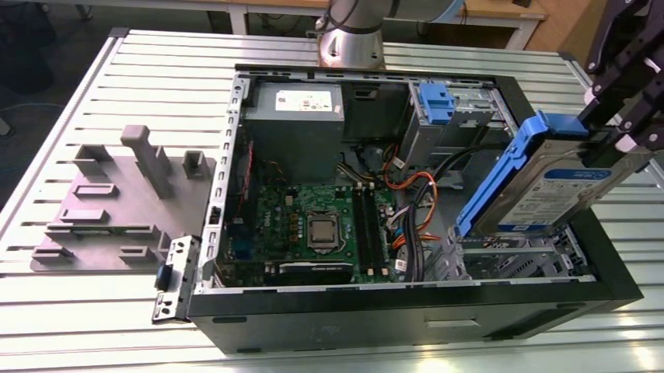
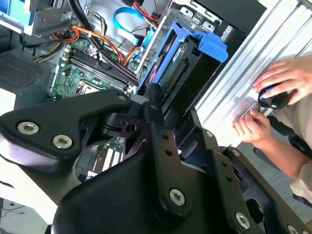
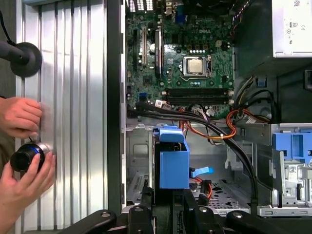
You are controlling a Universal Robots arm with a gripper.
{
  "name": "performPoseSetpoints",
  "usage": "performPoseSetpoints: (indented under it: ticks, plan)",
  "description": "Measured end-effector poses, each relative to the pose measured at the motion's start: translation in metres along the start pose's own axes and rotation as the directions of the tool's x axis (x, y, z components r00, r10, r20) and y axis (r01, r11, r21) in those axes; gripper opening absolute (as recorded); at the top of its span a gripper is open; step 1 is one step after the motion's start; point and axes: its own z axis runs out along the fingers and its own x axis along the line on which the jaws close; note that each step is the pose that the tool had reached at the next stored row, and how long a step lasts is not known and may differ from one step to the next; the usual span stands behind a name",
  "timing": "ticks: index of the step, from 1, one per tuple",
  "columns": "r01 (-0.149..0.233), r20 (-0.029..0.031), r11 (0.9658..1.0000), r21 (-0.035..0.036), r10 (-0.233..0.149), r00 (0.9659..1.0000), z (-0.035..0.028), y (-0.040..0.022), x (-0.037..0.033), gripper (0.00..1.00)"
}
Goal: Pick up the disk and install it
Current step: 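Pick up the disk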
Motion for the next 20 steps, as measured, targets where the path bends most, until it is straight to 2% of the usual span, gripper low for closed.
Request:
performPoseSetpoints:
  ticks: [5, 9, 20]
  plan:
    - [0.000, -0.0002, 1.0000, 0.0000, 0.000, 1.0000, 0.0041, -0.0076, -0.0002, 0.35]
    - [0.000, 0.0000, 1.0000, 0.0000, 0.000, 1.0000, 0.0083, -0.0082, -0.0002, 0.35]
    - [0.011, 0.0003, 0.9999, 0.0017, -0.011, 0.9999, 0.0104, -0.0070, -0.0003, 0.35]
